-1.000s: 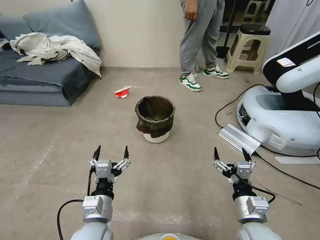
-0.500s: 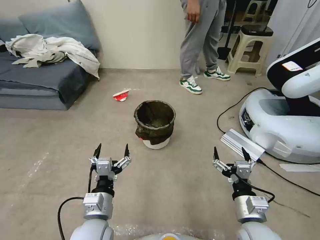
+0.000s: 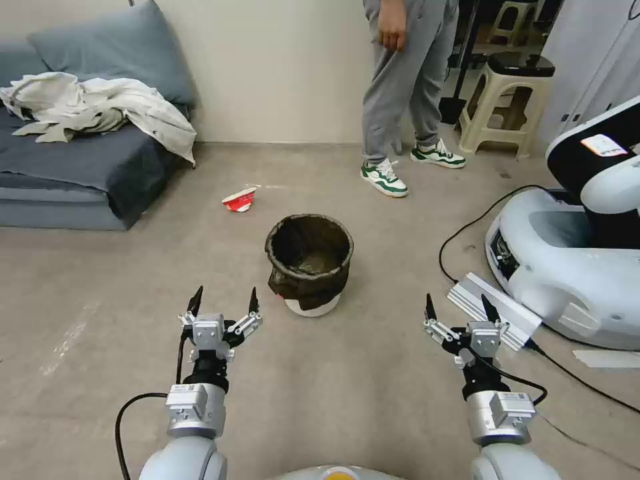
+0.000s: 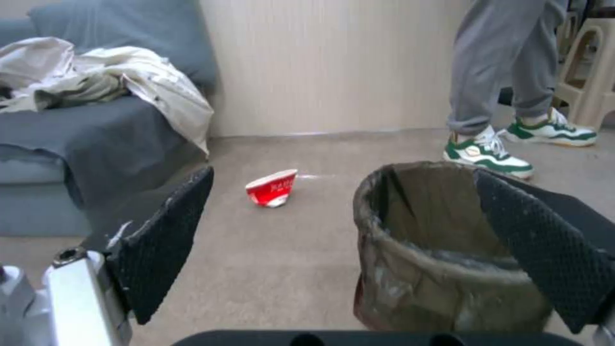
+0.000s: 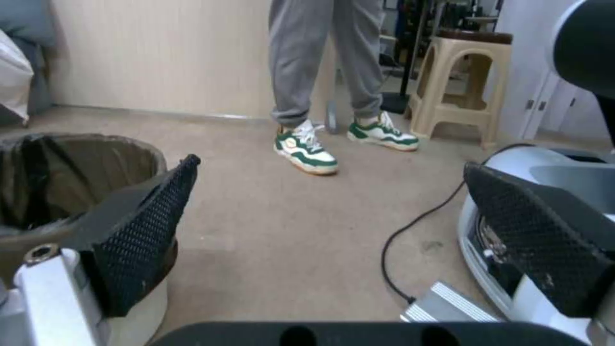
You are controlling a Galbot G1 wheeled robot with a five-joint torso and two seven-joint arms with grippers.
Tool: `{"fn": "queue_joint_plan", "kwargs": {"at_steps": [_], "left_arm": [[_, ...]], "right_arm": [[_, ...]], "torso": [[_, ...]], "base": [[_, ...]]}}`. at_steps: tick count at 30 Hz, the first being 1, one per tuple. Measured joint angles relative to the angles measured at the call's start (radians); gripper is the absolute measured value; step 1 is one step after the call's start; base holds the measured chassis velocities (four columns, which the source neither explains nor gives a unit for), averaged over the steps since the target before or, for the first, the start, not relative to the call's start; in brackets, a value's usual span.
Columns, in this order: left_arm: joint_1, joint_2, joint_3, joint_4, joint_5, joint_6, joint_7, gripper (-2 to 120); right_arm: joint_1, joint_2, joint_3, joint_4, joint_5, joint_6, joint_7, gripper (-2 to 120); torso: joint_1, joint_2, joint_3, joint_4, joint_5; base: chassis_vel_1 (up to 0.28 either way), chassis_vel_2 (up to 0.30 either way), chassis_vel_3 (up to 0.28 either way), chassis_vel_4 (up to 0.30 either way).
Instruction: Pick up the trash can from the floor.
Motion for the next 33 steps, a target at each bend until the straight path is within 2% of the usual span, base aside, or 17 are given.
{"fn": "queue_joint_plan", "kwargs": {"at_steps": [23,26,30,31,33], "left_arm": [[-0.056,0.017,0.001,0.002,-0.011,0.053,0.012,100],[-0.071,0.024,0.001,-0.001,-0.03,0.083,0.02,100],[-0.139,0.07,-0.003,-0.012,-0.097,0.206,0.055,100],[-0.139,0.07,-0.003,-0.012,-0.097,0.206,0.055,100],[-0.189,0.101,0.004,-0.006,-0.134,0.267,0.059,100]], "right_arm": [[0.009,0.001,-0.005,-0.005,-0.006,-0.002,0.005,100],[0.01,0.001,-0.006,-0.006,-0.003,-0.001,0.007,100],[0.012,-0.001,-0.005,-0.007,-0.002,-0.002,0.008,100],[0.012,-0.001,-0.005,-0.007,-0.002,-0.002,0.008,100],[0.013,-0.002,-0.004,-0.009,-0.002,-0.003,0.008,100]], "torso": [[0.0,0.0,0.0,0.0,0.0],[0.0,0.0,0.0,0.0,0.0],[0.0,0.0,0.0,0.0,-0.0001],[0.0,0.0,0.0,0.0,-0.0001],[0.0,0.0,0.0,0.0,0.0]], "base": [[-0.131,0.134,0.126,-0.131],[-0.051,0.071,0.076,-0.097],[-0.007,0.014,0.005,-0.006],[0.0,0.0,0.0,0.0],[0.0,0.0,0.0,0.0]]}}
